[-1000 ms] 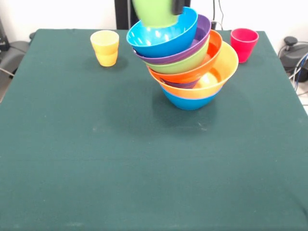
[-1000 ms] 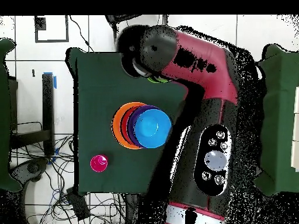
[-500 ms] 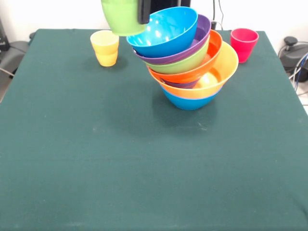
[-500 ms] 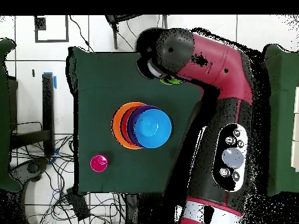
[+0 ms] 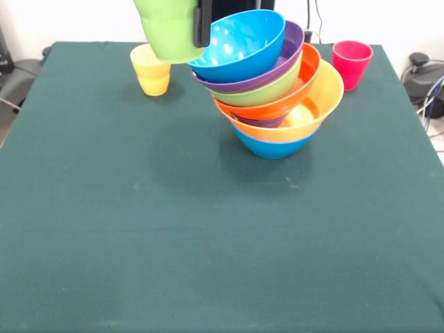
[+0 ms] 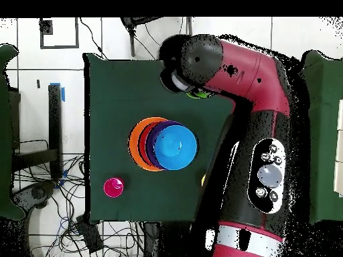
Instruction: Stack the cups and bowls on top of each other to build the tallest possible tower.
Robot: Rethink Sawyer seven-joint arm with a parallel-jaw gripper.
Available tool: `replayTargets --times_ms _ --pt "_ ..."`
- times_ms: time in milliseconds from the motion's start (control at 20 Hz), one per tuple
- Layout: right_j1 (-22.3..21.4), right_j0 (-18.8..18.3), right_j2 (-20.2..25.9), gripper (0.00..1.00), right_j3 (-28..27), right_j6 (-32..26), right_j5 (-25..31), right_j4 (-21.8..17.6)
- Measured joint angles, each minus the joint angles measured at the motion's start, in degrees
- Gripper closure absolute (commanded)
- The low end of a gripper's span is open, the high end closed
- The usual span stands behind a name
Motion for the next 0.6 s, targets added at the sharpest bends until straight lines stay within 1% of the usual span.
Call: replayTargets --times_ms 600 --pt "-0.5 -1.4 2.2 1.0 1.1 0.0 0.0 -0.5"
